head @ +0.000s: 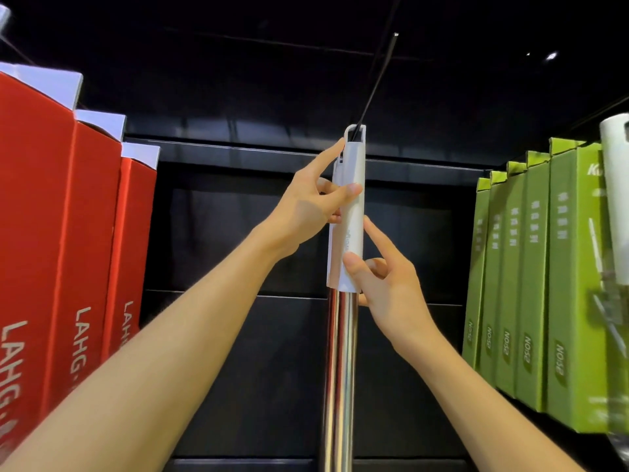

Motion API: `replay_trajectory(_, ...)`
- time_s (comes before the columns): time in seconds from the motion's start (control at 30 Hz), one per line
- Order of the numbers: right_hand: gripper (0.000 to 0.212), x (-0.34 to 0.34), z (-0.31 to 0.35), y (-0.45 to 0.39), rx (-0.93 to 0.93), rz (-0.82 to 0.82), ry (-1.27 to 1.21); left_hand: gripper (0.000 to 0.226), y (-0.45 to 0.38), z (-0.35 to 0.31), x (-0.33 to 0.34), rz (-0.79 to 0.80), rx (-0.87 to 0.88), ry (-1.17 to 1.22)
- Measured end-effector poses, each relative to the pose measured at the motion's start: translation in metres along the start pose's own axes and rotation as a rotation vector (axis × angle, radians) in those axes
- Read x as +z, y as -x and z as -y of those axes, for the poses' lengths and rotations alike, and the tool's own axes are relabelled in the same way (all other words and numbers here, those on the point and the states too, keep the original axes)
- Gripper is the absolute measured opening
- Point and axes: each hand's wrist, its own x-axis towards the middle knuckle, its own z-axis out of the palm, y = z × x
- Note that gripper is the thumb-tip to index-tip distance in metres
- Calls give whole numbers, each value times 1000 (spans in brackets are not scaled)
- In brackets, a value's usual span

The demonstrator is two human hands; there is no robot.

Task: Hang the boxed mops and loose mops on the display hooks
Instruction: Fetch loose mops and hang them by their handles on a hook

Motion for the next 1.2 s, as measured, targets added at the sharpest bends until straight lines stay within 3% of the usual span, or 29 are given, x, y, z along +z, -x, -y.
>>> replay_trajectory(0.3,56,-3,11,12,54,-6,121,78,34,-18,2,9,-81,-334)
replay_trajectory(0.5,51,-15,25,46,139,55,339,69,103,-16,-7,203,-170,-445)
replay_trajectory(0.7,54,-14,34,120,331,299,697,66,208,-11,-14,438,-339,-901)
replay_trajectory(0.8,45,-21,36,163,320,457,828,65,264,-26,-20,539,-444,-1083)
replay_trajectory(0.97,42,-31,38,259,269,731,898,64,367,-72,-19,608,-613,-1167)
replay_trajectory(1.2,57,-9,74,377,128,1075,879,66,519,-164,-41,650,-873,-1211)
